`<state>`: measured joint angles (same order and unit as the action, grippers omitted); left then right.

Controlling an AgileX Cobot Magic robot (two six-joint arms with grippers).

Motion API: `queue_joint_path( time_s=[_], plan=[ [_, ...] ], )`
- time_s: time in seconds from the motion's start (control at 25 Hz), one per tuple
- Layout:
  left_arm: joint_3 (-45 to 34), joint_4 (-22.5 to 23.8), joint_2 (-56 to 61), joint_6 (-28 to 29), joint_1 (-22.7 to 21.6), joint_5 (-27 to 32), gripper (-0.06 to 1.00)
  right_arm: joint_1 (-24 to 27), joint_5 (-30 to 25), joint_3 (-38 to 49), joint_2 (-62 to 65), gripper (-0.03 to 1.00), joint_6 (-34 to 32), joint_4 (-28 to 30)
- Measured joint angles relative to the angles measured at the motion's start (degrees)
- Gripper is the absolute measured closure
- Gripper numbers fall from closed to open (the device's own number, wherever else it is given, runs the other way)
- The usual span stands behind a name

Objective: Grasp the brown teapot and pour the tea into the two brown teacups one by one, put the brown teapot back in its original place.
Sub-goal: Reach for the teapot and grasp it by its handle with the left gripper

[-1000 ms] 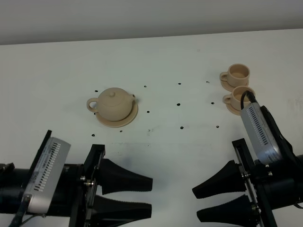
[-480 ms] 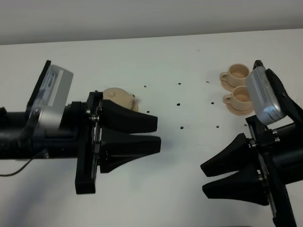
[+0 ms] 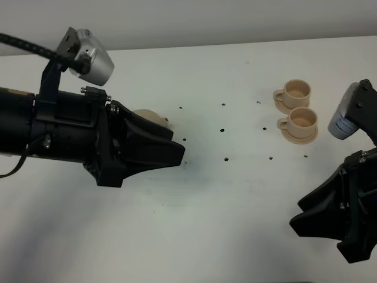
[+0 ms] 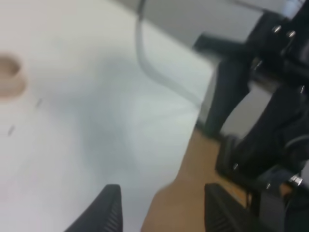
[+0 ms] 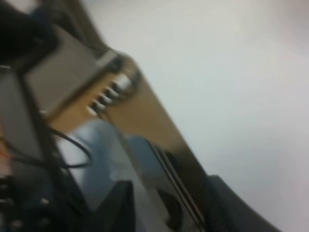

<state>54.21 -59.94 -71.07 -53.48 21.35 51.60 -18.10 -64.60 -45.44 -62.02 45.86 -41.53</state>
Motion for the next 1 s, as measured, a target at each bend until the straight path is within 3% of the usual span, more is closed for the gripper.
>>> queue_joint_path(
  time_s=[0.24,0.56,0.76,1.0],
  plan=[
    [1.5,14.61,0.0,17.35,0.0,-2.0,0.52,0.0,1.2,0.0,1.12,0.63,-14.01,14.14],
    [1.5,31.27,0.0,34.72,0.0,-9.13,0.52,0.0,3.34,0.0,6.59,0.63,-32.32,30.5],
    [1.56,38.56,-0.14,41.77,0.0,-9.72,0.52,0.0,2.44,0.0,12.23,0.64,-34.76,33.89],
    [5.11,43.24,-6.29,46.52,0.0,-6.97,0.52,0.0,1.96,0.0,21.15,0.64,-38.14,34.91]
  ],
)
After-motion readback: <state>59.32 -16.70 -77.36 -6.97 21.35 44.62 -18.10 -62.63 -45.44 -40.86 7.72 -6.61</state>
